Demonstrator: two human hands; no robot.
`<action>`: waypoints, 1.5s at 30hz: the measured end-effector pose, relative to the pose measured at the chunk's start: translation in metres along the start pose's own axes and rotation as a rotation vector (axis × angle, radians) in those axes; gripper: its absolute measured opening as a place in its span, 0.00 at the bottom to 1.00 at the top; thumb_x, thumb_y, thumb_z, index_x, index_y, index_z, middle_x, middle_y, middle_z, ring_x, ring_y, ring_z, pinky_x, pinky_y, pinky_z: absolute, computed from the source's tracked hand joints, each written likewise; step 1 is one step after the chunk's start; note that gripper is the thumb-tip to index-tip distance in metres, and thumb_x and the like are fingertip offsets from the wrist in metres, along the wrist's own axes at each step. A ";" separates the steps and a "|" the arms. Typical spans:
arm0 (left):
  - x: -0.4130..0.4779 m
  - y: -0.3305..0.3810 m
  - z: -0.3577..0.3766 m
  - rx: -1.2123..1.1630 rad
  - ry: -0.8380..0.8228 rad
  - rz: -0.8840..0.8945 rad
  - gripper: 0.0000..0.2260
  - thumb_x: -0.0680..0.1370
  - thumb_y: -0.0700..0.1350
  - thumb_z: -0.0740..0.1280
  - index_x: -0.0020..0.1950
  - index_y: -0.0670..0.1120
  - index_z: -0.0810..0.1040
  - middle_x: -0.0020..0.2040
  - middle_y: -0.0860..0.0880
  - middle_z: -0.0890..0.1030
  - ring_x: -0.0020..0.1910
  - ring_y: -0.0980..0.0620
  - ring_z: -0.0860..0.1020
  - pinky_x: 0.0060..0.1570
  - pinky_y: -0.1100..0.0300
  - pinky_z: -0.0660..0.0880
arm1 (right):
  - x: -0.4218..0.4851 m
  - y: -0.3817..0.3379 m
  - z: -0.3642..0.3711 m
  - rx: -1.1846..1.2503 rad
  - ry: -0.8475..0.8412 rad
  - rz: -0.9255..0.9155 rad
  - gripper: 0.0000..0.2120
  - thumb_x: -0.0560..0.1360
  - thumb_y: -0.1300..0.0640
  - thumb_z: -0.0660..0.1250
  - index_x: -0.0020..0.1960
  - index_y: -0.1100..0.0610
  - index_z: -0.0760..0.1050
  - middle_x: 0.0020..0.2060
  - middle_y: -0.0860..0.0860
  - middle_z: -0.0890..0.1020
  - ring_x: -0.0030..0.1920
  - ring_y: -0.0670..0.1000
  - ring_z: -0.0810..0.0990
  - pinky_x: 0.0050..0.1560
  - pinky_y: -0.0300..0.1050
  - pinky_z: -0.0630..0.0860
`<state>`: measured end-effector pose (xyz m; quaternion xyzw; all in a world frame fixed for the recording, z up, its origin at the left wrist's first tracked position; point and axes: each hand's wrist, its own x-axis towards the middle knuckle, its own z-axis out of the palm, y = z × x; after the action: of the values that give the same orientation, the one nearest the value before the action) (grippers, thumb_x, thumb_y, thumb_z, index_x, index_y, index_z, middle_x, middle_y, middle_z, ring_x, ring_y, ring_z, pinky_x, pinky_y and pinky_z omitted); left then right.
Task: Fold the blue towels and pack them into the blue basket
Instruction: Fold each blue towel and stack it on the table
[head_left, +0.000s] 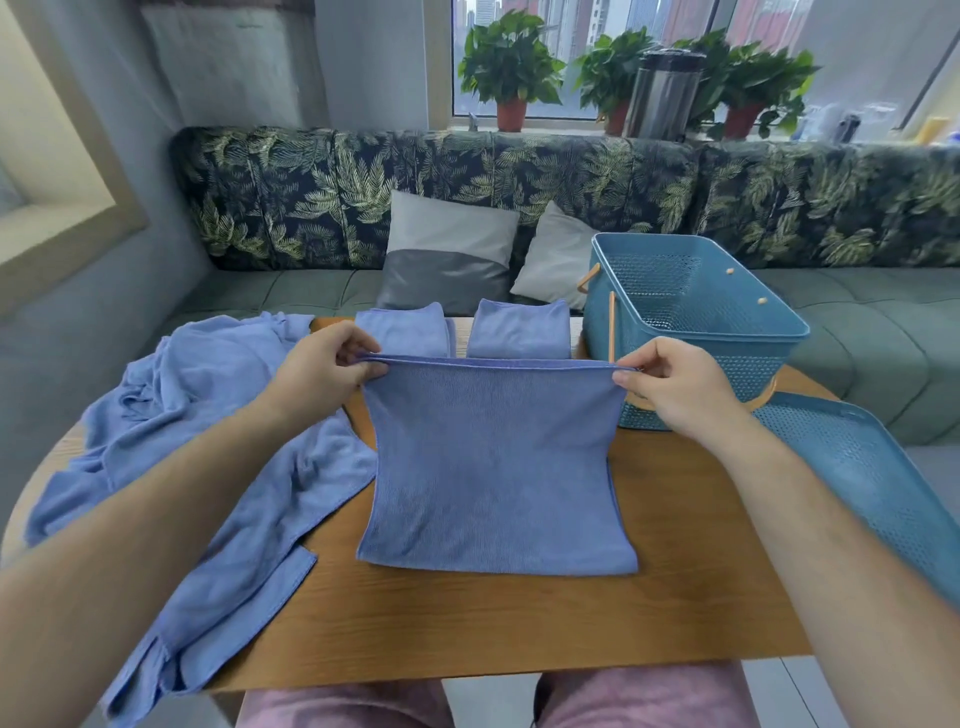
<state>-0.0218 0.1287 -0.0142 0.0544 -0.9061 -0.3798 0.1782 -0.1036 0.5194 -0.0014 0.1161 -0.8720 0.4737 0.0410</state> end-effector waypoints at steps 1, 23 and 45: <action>0.003 0.004 -0.006 -0.004 0.006 -0.005 0.11 0.73 0.40 0.77 0.43 0.54 0.79 0.39 0.53 0.80 0.35 0.65 0.75 0.37 0.74 0.70 | 0.002 -0.004 -0.003 0.034 0.002 0.005 0.07 0.74 0.63 0.75 0.44 0.54 0.80 0.40 0.52 0.84 0.37 0.48 0.79 0.36 0.30 0.74; 0.036 0.062 -0.068 -0.203 0.070 -0.050 0.04 0.75 0.39 0.75 0.44 0.45 0.81 0.42 0.43 0.86 0.47 0.39 0.85 0.56 0.41 0.80 | 0.037 -0.078 -0.040 -0.046 0.038 -0.121 0.08 0.80 0.62 0.67 0.48 0.50 0.81 0.43 0.51 0.86 0.40 0.42 0.85 0.48 0.49 0.80; -0.097 -0.019 0.038 -0.215 -0.164 -0.277 0.09 0.77 0.52 0.72 0.49 0.47 0.81 0.44 0.47 0.84 0.42 0.52 0.79 0.48 0.51 0.76 | -0.075 0.069 0.015 0.002 -0.207 0.120 0.02 0.80 0.58 0.69 0.48 0.54 0.80 0.37 0.48 0.87 0.35 0.41 0.80 0.43 0.41 0.74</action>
<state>0.0541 0.1636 -0.0793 0.1283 -0.8556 -0.4984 0.0548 -0.0465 0.5549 -0.0794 0.1120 -0.8764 0.4618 -0.0776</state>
